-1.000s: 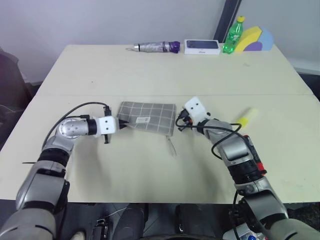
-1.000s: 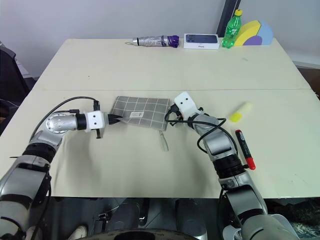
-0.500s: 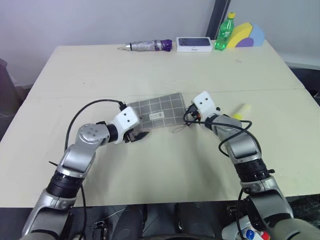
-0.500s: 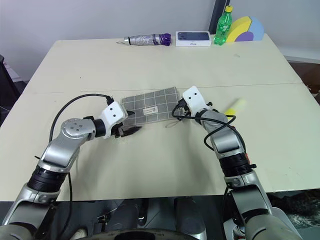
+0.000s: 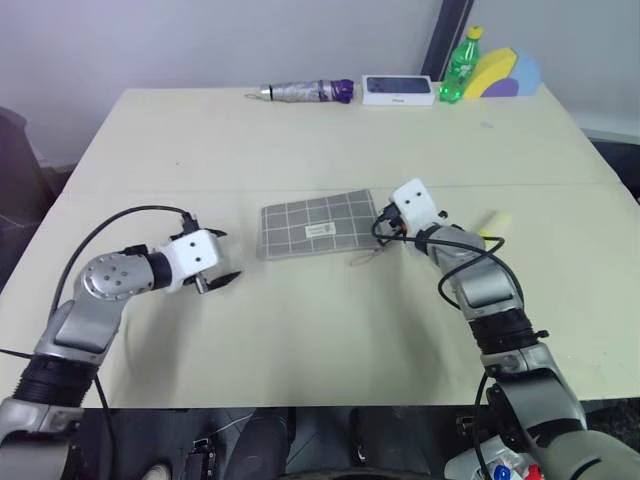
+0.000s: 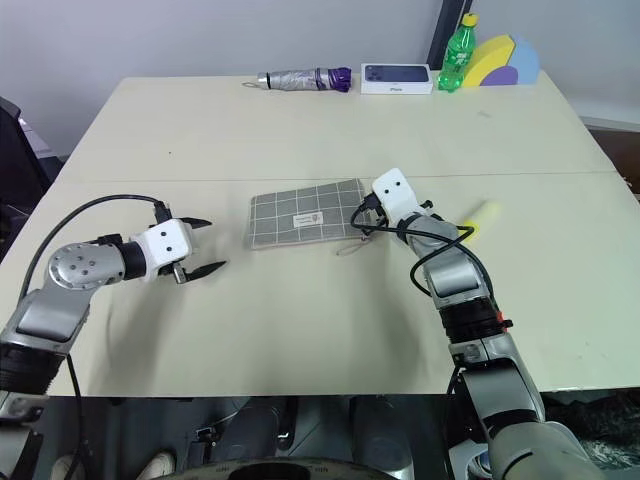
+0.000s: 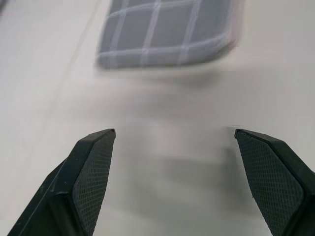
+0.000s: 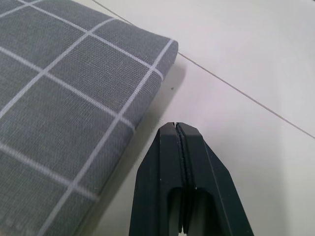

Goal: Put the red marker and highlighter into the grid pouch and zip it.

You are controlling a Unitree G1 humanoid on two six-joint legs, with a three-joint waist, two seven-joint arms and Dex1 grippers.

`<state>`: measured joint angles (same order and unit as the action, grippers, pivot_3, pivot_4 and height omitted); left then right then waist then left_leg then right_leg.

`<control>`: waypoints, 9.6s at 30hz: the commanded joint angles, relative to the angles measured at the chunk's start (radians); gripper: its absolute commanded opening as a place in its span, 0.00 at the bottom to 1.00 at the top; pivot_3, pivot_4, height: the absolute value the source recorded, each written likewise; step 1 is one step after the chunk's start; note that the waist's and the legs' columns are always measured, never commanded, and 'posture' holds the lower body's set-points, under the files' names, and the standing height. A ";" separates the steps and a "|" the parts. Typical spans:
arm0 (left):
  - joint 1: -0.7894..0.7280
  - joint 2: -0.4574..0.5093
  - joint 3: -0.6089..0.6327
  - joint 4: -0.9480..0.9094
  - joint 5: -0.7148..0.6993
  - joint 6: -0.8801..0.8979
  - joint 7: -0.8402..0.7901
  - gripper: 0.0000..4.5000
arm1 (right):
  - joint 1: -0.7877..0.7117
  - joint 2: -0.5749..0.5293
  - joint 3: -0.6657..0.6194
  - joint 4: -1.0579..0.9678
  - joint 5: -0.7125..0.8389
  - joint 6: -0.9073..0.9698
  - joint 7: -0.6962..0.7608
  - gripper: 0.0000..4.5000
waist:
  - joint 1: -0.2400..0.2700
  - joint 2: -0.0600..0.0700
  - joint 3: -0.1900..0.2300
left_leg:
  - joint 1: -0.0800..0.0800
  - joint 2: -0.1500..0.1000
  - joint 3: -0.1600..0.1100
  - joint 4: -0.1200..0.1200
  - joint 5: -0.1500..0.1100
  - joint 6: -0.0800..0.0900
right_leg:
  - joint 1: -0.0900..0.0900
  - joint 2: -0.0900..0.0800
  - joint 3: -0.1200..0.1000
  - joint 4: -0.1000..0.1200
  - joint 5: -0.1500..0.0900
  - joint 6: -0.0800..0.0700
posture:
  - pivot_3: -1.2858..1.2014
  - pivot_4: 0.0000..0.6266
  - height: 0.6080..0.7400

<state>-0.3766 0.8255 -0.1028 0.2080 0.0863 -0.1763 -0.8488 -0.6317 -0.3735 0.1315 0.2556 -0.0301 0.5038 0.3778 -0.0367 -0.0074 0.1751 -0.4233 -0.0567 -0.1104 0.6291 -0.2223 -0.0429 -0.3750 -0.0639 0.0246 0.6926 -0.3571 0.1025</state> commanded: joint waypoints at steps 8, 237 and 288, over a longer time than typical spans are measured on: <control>-0.316 -0.107 -0.158 0.552 0.240 -0.603 0.178 0.91 | -0.175 0.020 -0.017 0.322 -0.021 -0.139 -0.013 0.00 | -0.006 0.000 0.000 | 0.000 -0.001 0.001 0.000 0.000 0.000 | -0.001 0.000 0.000 0.002 0.000 0.000 | 0.52 0.24 1.00; -0.108 -0.608 -0.129 -0.103 -0.007 0.161 0.368 0.00 | 0.181 -0.419 -0.198 -0.748 0.513 0.595 0.167 0.20 | 0.024 0.000 0.000 | -0.001 0.000 0.001 0.004 0.000 0.001 | 0.001 0.000 0.000 0.002 0.000 0.000 | 0.52 0.24 1.00; -0.139 -0.632 -0.148 -0.084 -0.024 0.224 0.285 0.00 | 0.793 -0.606 -0.545 -0.767 0.421 0.533 0.321 0.99 | 0.028 0.000 0.000 | 0.000 0.000 0.000 0.004 -0.001 0.003 | 0.004 0.000 -0.002 -0.001 0.000 0.000 | 0.52 0.24 1.00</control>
<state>-0.4976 0.1973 -0.2541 0.1312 0.0769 0.0591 -0.5624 0.1492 -0.9895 -0.3745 -0.4764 0.3946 1.0283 0.7063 -0.0082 -0.0077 0.1750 -0.4234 -0.0569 -0.1102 0.6331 -0.2236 -0.0402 -0.3704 -0.0636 0.0228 0.6916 -0.3569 0.1029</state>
